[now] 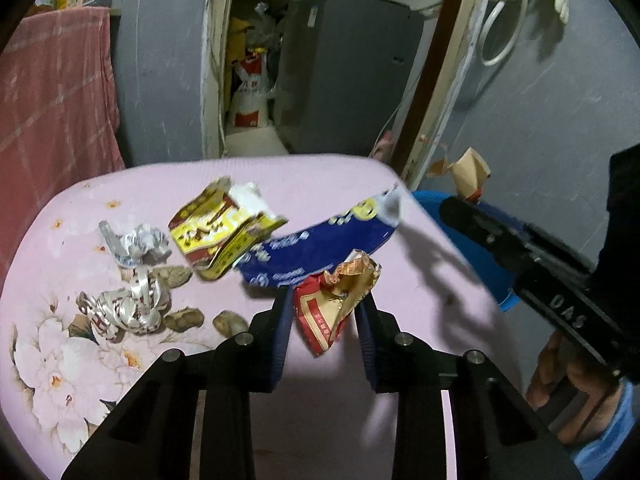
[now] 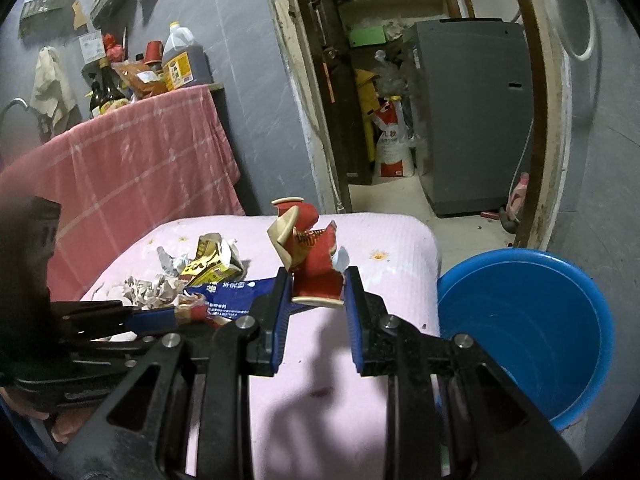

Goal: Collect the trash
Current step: 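Carry both wrappers over the blue bucket and open both grippers to drop them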

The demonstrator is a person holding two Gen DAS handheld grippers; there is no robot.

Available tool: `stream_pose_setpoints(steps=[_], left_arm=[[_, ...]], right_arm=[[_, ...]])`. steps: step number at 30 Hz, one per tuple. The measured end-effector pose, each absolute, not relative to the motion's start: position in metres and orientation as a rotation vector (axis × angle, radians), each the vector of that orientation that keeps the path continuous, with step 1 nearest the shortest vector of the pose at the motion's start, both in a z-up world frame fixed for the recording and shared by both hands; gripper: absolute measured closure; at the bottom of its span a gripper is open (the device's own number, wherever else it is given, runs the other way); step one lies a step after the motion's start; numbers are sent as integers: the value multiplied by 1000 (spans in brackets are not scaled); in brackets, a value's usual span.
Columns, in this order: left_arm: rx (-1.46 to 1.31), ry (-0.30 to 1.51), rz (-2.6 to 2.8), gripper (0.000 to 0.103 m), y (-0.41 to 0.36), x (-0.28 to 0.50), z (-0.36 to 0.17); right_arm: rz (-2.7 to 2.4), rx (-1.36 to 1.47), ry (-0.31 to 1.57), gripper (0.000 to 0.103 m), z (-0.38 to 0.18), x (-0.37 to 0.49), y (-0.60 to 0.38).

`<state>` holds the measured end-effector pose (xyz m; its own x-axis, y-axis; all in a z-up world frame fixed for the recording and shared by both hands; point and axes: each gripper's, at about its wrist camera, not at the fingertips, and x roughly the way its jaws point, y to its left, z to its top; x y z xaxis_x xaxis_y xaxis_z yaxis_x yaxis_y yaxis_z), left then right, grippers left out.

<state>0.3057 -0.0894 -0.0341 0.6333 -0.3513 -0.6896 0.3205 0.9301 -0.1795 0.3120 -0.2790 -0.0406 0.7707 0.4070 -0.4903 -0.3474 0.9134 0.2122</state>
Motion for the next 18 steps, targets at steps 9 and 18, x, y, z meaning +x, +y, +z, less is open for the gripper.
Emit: stream_pose_setpoints(steps=[9, 18], left_arm=[[-134, 626, -428, 76, -101, 309, 9], [-129, 578, -522, 76, -155, 335, 31]], right_arm=[[307, 122, 410, 76, -19, 297, -303], [160, 190, 364, 76, -12, 299, -351]])
